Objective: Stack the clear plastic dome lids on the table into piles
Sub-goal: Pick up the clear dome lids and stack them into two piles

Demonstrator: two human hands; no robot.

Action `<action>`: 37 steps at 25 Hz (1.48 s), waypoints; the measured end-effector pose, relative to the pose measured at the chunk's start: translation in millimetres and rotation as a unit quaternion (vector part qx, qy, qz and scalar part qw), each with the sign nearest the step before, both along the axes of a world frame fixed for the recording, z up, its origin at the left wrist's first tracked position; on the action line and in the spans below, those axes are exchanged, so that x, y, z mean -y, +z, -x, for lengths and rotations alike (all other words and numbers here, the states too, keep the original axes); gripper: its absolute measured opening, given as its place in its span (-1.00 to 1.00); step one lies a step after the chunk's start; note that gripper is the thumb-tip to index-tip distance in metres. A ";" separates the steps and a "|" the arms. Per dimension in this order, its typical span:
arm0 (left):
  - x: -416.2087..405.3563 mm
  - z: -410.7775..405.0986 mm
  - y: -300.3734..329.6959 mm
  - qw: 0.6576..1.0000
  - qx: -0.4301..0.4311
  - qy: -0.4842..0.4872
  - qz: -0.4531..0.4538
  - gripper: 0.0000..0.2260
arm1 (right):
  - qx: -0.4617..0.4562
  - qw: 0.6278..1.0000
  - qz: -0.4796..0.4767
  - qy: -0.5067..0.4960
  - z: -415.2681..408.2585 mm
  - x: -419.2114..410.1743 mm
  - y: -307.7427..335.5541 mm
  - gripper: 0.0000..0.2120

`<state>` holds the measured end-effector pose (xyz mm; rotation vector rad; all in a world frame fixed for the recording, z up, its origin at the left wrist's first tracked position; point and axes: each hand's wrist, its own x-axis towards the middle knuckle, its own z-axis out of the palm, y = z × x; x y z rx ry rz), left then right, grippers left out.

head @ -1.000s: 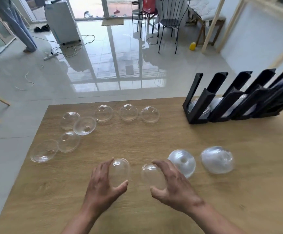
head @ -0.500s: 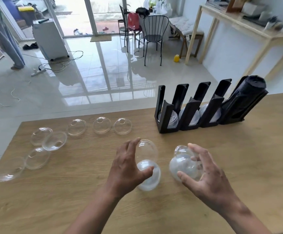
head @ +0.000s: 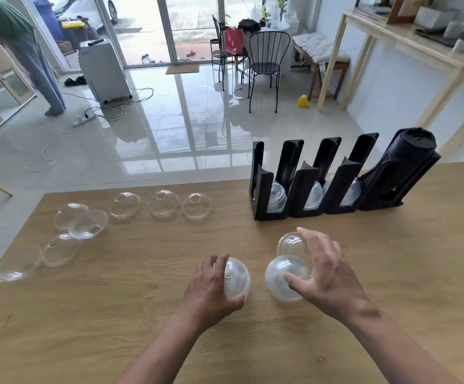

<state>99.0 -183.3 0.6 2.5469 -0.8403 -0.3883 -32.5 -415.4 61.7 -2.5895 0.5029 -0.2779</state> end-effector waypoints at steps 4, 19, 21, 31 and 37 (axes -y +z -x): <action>-1.6 3.0 -2.2 1.000 0.012 0.003 0.025 -0.13 | -0.112 0.992 0.033 0.037 -16.5 -4.1 -35.6 -0.11; -71.0 -1.0 11.9 0.983 0.057 0.114 0.130 -0.24 | -0.009 0.999 -0.016 0.037 -30.8 -31.9 -11.5 -0.11; -104.6 -14.3 10.8 0.981 0.080 0.134 0.114 -0.41 | 0.026 0.998 -0.023 0.051 -50.7 -54.2 1.1 -0.22; -214.6 -84.4 -7.1 0.981 0.075 0.163 0.072 -0.54 | -0.015 0.993 0.018 0.113 -168.8 -167.8 14.1 -0.37; -216.2 -167.2 2.9 0.990 0.072 0.088 0.082 -0.54 | -0.093 0.993 0.039 0.061 -223.0 -202.4 -0.4 -0.36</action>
